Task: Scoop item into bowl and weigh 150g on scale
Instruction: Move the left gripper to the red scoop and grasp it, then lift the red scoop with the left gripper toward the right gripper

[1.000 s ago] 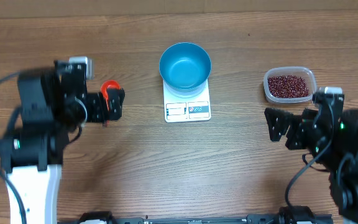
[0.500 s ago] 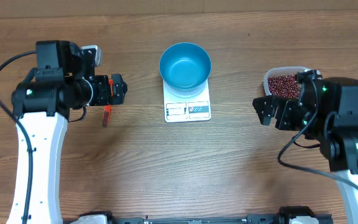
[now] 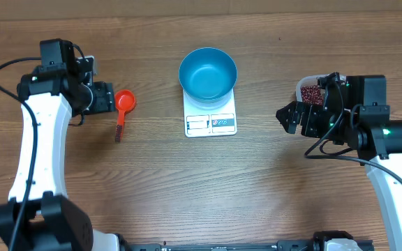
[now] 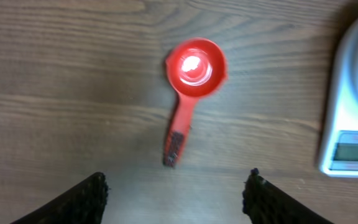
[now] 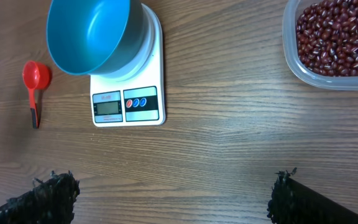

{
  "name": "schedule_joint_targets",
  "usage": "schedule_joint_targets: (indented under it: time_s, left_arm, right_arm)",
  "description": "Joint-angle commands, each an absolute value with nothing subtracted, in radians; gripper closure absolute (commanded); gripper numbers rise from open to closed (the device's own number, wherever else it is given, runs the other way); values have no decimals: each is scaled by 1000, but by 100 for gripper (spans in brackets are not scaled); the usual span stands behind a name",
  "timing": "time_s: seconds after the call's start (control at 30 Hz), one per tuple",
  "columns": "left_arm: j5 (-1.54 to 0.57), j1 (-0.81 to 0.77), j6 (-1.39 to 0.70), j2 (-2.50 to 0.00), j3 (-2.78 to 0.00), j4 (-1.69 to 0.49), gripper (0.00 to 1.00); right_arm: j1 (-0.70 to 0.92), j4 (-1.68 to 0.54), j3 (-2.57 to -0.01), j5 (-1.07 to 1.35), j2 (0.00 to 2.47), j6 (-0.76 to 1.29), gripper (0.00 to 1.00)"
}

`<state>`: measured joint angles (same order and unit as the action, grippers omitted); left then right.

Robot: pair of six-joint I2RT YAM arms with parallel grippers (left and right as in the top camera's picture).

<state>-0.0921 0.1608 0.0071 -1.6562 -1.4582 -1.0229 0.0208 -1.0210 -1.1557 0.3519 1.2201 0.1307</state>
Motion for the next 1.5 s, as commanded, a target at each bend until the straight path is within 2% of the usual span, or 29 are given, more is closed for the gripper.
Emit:
schedule_joint_targets:
  time_s: [0.0,0.2,0.7,0.93,1.0,1.1,1.2,1.3,1.47]
  left_arm:
    - [-82,171,96,-1716,-1482,-981,31]
    - [-109,170,173,-1839,-1482,-883,37]
    - [-207,168,203,-2094,-1482,-643,43]
    - [-244,155,203,-2154,-1482,-578,51]
    - [-244,154,202,-2165,-1482,-568,57]
    - [-245,154,194,-2178,-1482,-559,76]
    - [-249,153,190,-2182,-1482,-557,82]
    - [-248,152,177,-2182,-1482,-556,94]
    - [-248,155,92,-2173,-1495,-569,96]
  right_arm:
    - [25,-1010,-1182,361,1229,133,1]
    - [25,-992,-1182,361,1243,133,1]
    - [37,-997,-1182,398,1248,156,5]
    - [47,-997,-1182,398,1248,187,7]
    - [47,-997,-1182,398,1248,191,7]
    - [47,-997,-1182,398,1248,210,7]
    - [47,-997,-1182,398,1248,213,7]
    - [47,-997,-1182,398,1248,214,8]
    - [47,-992,-1182,399,1248,240,9]
